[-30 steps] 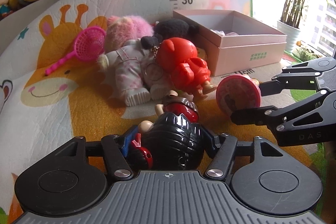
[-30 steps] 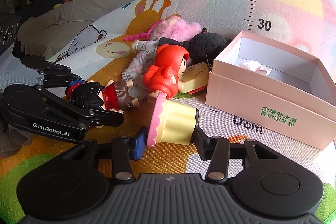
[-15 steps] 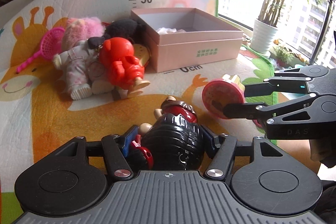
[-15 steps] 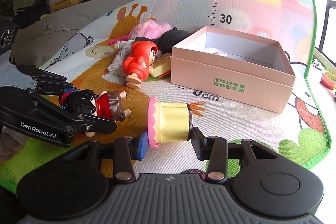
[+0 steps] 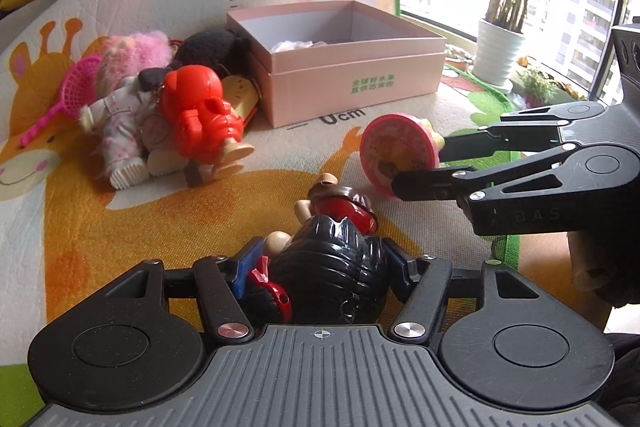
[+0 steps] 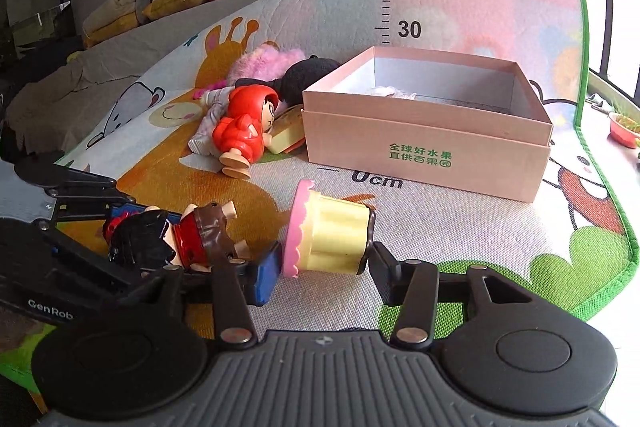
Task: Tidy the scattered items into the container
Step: 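Lift the doll figure and cupcake toy and carry both over the pink box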
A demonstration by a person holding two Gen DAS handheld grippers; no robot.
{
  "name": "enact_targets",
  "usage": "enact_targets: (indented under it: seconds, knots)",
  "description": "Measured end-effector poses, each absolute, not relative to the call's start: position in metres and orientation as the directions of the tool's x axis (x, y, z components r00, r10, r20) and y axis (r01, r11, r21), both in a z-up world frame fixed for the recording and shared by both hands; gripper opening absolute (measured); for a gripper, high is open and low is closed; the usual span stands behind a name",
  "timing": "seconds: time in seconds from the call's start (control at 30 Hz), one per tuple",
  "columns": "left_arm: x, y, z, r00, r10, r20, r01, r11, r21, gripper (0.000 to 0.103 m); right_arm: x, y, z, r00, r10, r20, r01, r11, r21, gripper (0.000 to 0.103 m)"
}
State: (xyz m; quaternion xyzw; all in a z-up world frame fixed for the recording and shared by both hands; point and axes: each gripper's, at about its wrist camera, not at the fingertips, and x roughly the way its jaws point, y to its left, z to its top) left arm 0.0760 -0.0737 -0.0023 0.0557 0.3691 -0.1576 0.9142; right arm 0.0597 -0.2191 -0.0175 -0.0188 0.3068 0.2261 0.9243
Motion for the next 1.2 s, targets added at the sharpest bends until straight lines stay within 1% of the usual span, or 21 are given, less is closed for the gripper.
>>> enact_targets:
  seconds: [0.3,0.6,0.63,0.7,0.73,0.93,1.2]
  knots:
    - [0.076,-0.073,-0.003,0.683,-0.250,-0.686,0.330,0.944,-0.015,0.068,0.099,-0.208,-0.018,0.713,0.387,-0.584,-0.396,0.911,0.119,0.052]
    - [0.076,-0.071,-0.003,0.686,-0.261,-0.679,0.331,0.943,-0.028,0.068,0.134,-0.193,-0.023,0.726,0.325,-0.606,-0.345,0.934,0.088,0.052]
    - [0.076,-0.071,-0.004,0.686,-0.262,-0.678,0.330,0.943,-0.030,0.068,0.136,-0.193,-0.023,0.727,0.323,-0.606,-0.343,0.935,0.086,0.051]
    - [0.076,-0.070,-0.004,0.687,-0.265,-0.677,0.330,0.943,-0.034,0.068,0.139,-0.191,-0.023,0.730,0.317,-0.606,-0.339,0.937,0.083,0.047]
    - [0.076,-0.070,-0.004,0.687,-0.265,-0.677,0.330,0.943,-0.034,0.068,0.139,-0.192,-0.023,0.729,0.317,-0.607,-0.339,0.937,0.082,0.047]
    - [0.076,-0.072,-0.003,0.685,-0.260,-0.680,0.327,0.944,-0.031,0.066,0.116,-0.203,-0.017,0.737,0.308,-0.601,-0.349,0.936,0.051,0.047]
    - [0.072,-0.087,0.003,0.679,-0.279,-0.679,0.363,0.932,-0.020,0.066,0.050,-0.244,-0.008,0.738,0.294,-0.607,-0.340,0.940,0.042,0.047]
